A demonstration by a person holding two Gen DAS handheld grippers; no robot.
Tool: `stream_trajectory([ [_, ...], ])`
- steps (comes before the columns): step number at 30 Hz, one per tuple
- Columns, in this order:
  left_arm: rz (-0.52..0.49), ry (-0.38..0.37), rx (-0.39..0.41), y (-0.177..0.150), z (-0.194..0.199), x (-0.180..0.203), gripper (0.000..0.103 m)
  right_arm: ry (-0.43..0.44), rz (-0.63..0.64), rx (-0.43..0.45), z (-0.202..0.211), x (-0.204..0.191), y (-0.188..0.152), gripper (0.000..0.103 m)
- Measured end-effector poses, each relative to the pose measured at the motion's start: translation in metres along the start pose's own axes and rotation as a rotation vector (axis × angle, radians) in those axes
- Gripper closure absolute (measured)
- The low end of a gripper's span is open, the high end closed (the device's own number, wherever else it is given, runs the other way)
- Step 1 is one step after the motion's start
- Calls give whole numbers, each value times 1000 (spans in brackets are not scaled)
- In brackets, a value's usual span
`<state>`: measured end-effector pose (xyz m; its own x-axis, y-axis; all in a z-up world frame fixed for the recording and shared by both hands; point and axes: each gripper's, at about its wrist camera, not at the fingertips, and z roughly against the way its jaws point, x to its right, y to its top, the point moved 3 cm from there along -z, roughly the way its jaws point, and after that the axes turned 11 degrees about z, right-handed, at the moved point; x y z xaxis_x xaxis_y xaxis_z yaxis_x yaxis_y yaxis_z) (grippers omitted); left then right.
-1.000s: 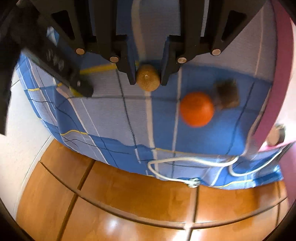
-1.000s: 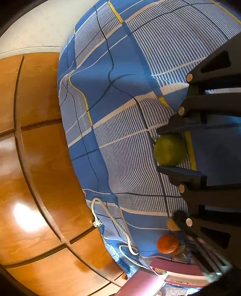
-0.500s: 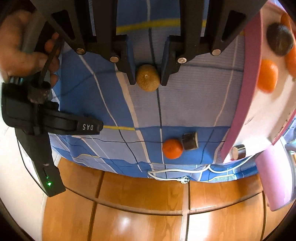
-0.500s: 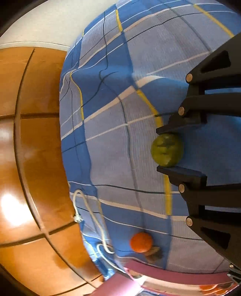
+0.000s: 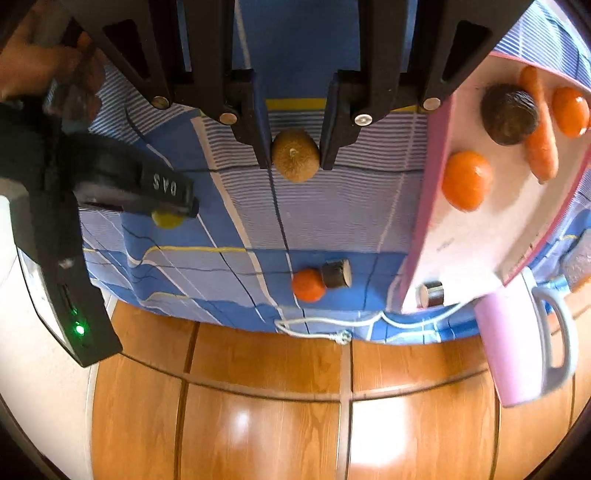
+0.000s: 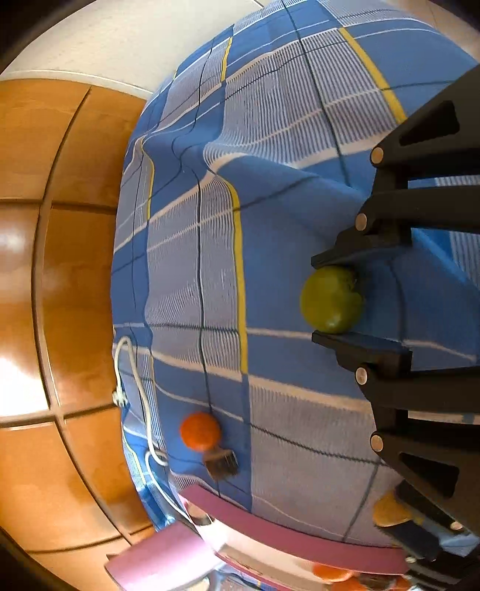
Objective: Organize fruits
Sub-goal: 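Carry the kiwi and green tomato over the pink tray with both tools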
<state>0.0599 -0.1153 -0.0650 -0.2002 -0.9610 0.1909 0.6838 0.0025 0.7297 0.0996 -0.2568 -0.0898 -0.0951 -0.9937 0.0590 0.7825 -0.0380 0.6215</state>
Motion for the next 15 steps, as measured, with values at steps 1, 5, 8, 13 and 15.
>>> stream_trajectory([
  [1,9,0,1,0,-2,-2,77,9,1,4,2,-2,-2,70],
  [5,53,-4,-1,0,-6,-8,77,12,23,21,7,-12,-6,69],
  [8,44,-12,26,1,0,-6,77,8,15,25,8,-14,-7,69],
  [13,47,-30,48,3,9,-5,77,9,8,35,8,-15,-8,69],
  [15,50,-28,49,4,9,-5,77,14,8,36,9,-14,-8,69],
])
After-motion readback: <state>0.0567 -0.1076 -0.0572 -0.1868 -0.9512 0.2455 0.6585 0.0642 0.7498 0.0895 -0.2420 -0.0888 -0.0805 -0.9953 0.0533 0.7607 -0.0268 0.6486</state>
